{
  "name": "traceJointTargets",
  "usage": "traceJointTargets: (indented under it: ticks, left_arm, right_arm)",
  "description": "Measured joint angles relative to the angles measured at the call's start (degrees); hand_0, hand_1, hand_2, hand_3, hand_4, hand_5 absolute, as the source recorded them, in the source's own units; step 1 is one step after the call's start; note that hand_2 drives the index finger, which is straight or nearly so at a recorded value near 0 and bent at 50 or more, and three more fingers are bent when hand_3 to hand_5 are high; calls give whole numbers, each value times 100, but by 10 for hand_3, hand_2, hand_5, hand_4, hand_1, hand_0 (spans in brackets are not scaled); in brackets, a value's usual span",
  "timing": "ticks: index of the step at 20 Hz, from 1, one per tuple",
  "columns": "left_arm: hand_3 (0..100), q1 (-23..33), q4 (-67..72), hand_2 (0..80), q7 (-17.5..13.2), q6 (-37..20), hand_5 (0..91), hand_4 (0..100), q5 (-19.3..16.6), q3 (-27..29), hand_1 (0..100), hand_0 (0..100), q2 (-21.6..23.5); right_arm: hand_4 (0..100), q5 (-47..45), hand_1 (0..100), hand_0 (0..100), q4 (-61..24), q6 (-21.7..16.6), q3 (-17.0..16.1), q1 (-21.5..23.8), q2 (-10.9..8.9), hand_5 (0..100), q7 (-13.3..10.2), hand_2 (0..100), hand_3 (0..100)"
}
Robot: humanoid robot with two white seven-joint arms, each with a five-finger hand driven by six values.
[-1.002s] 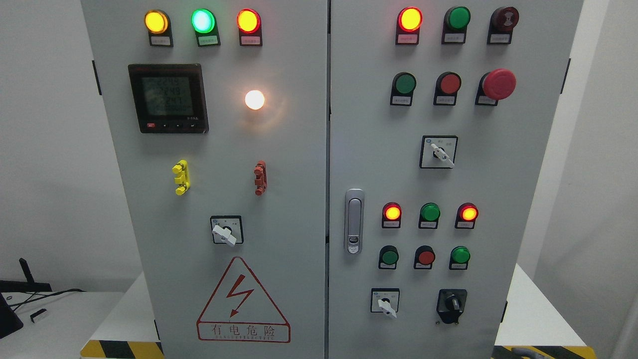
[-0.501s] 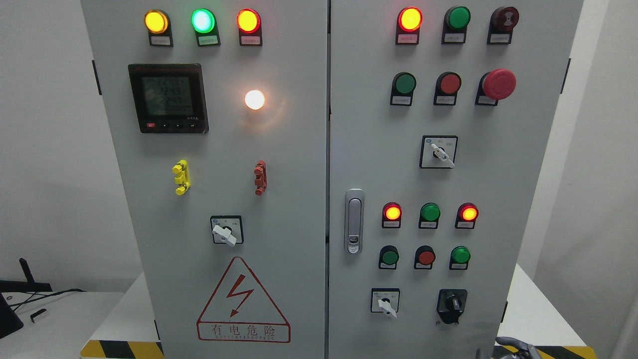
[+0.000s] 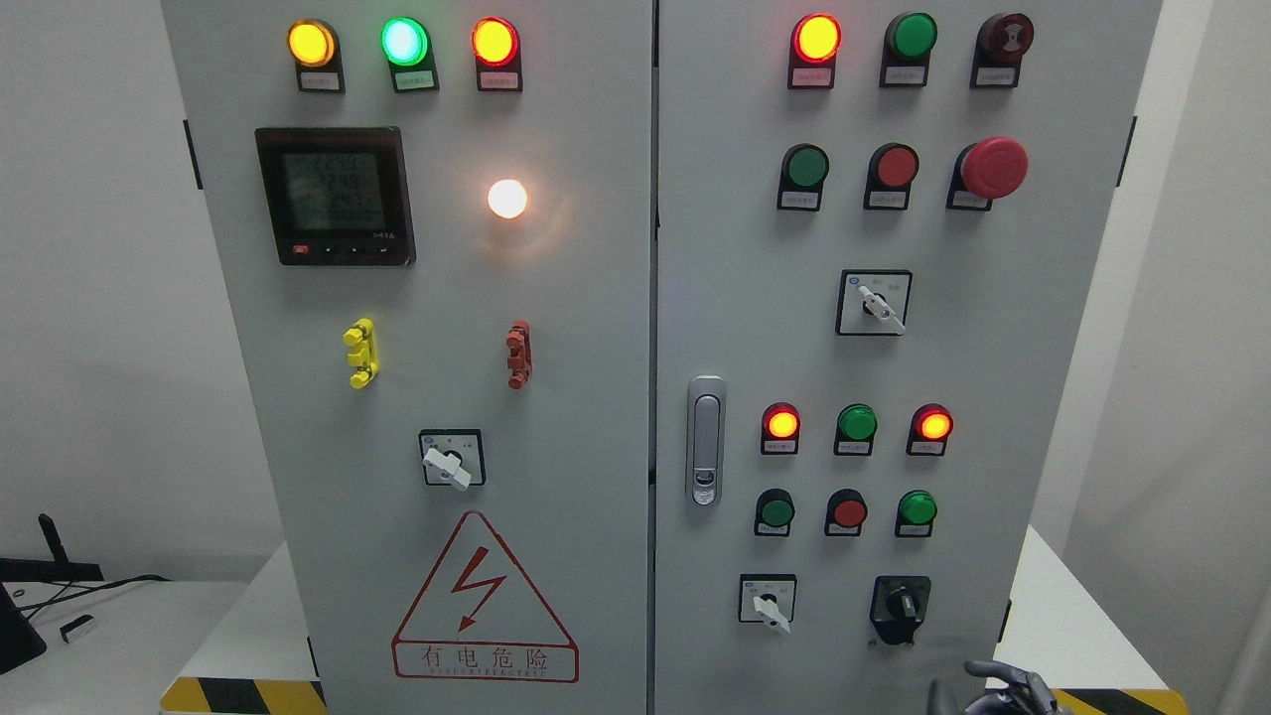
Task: Trip black knob to open circuit
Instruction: 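Raise the right hand toward the black rotary knob at the bottom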
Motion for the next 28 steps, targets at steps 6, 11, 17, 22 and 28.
traceJointTargets:
  ticks: [6, 11, 17, 22, 28]
  left_arm:
    - [0, 0, -1, 0, 0, 0, 0, 0, 0, 0, 389, 120, 0]
    - [0, 0, -2, 0, 0, 0, 0, 0, 0, 0, 389, 120, 0]
    - [0, 0, -1, 0, 0, 0, 0, 0, 0, 0, 389, 120, -1]
    - [0, 0, -1, 0, 0, 0, 0, 0, 0, 0, 389, 120, -1]
    - [0, 0, -1, 0, 0, 0, 0, 0, 0, 0, 389, 120, -1]
  right_arm:
    - [865, -18, 755, 301, 49, 150, 61, -132, 4, 989, 0, 452, 768]
    - [862, -19, 754, 298, 128, 191, 87, -240, 6, 988, 0, 451, 769]
    - [856, -13, 753, 296, 273, 205, 97, -366, 5, 986, 0, 447, 769]
    - [854, -2, 753, 295, 382, 242, 97, -464, -3, 985, 0, 443, 766]
    - [853, -1, 753, 295, 482, 425, 85, -537, -14, 984, 0, 441, 764]
